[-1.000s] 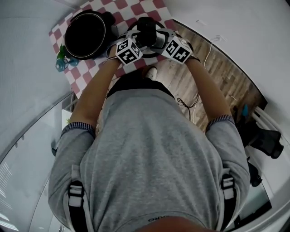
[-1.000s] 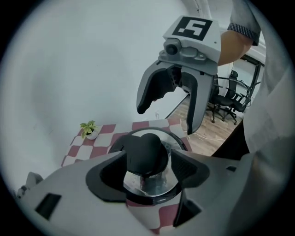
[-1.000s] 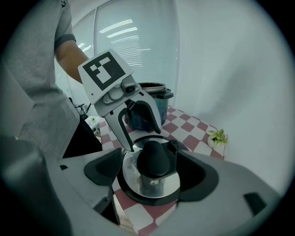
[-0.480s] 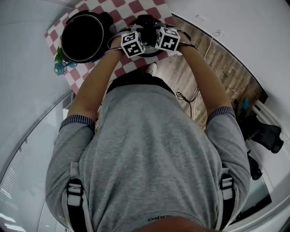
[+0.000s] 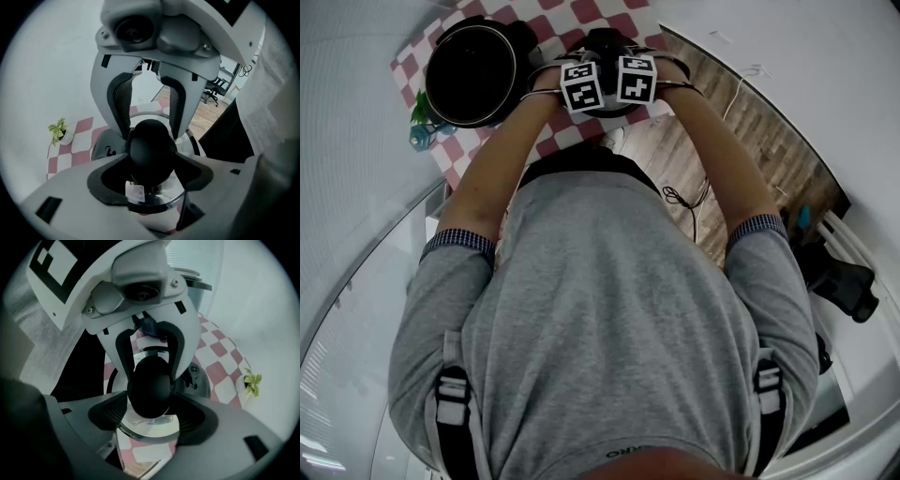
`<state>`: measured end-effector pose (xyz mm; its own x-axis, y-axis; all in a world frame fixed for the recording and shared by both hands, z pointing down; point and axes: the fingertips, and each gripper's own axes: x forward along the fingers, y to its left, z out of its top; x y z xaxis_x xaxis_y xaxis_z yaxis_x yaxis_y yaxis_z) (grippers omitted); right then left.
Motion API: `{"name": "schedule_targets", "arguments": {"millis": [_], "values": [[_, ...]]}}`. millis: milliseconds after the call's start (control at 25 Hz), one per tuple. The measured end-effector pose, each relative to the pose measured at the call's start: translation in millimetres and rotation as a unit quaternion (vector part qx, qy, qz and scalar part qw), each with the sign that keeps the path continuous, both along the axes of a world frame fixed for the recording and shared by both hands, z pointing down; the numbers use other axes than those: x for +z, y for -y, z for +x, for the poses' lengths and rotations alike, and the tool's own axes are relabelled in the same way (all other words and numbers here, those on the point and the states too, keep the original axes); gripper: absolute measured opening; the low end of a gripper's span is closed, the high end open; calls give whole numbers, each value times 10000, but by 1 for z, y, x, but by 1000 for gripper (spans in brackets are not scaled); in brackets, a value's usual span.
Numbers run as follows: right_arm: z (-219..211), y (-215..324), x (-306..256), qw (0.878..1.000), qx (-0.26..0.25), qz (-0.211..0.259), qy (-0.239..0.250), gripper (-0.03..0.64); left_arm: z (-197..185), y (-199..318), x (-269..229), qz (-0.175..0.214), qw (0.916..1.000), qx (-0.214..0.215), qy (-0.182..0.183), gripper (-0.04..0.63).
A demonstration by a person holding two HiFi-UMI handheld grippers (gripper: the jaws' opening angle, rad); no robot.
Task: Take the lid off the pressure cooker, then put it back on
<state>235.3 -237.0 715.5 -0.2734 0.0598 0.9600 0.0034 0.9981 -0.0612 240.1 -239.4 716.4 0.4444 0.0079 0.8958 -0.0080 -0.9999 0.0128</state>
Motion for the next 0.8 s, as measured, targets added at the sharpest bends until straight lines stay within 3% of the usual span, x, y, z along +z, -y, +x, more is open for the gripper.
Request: {"name": "schedule_targets", "arguments": {"millis": [800], "values": [[-1,-1,4,10000,87,-37,-32,282,-5,1,6,-83,9996,16,266,299]]}}
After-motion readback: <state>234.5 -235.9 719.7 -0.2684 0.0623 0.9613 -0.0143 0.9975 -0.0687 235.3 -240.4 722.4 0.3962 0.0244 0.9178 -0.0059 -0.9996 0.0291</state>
